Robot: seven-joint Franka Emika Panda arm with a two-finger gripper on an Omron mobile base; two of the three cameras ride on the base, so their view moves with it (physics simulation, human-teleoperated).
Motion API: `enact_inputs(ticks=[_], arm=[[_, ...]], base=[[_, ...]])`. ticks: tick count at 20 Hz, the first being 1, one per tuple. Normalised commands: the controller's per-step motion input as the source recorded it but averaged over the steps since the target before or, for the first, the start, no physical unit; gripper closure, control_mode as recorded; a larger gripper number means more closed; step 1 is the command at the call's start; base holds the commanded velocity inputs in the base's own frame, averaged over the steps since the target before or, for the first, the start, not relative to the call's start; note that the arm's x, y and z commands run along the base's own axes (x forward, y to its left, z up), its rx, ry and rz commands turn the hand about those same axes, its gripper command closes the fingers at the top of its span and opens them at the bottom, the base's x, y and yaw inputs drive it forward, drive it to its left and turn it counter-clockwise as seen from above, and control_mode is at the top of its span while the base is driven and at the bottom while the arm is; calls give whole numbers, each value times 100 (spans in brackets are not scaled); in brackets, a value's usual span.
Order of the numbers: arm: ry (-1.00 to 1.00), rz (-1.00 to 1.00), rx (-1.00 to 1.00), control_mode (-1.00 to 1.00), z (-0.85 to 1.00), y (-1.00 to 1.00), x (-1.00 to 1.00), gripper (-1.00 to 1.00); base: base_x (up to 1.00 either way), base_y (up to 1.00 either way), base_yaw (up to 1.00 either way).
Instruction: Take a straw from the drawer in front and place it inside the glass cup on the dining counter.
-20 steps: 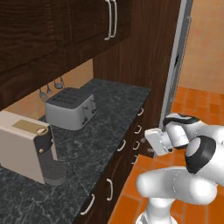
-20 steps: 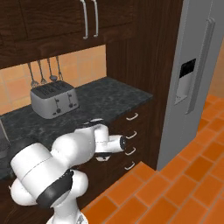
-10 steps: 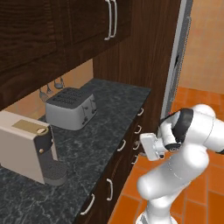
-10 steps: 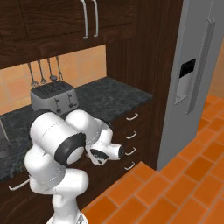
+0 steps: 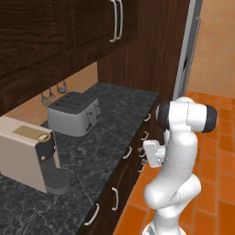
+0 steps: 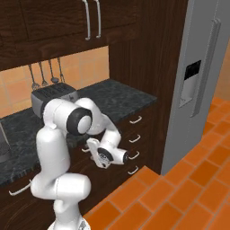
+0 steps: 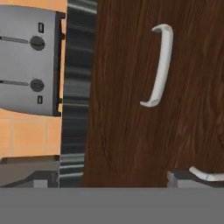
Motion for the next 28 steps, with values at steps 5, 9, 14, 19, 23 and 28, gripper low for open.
enact_inputs(ticks=[5, 9, 14, 19, 23, 28], arm=[[0, 0, 7, -100, -38, 1, 43, -100], [0, 0, 3, -100, -42, 6, 42, -100], [0, 0, 2, -100, -29, 15, 44, -100], [0, 0, 4, -100, -6, 17, 30, -100], [0, -3, 1, -100, -1, 28, 28, -100], [0, -3, 0, -100, -19, 23, 36, -100]], base=[[0, 0, 0], [0, 0, 0], [0, 0, 0], [0, 0, 0], [0, 0, 0], [0, 0, 0]])
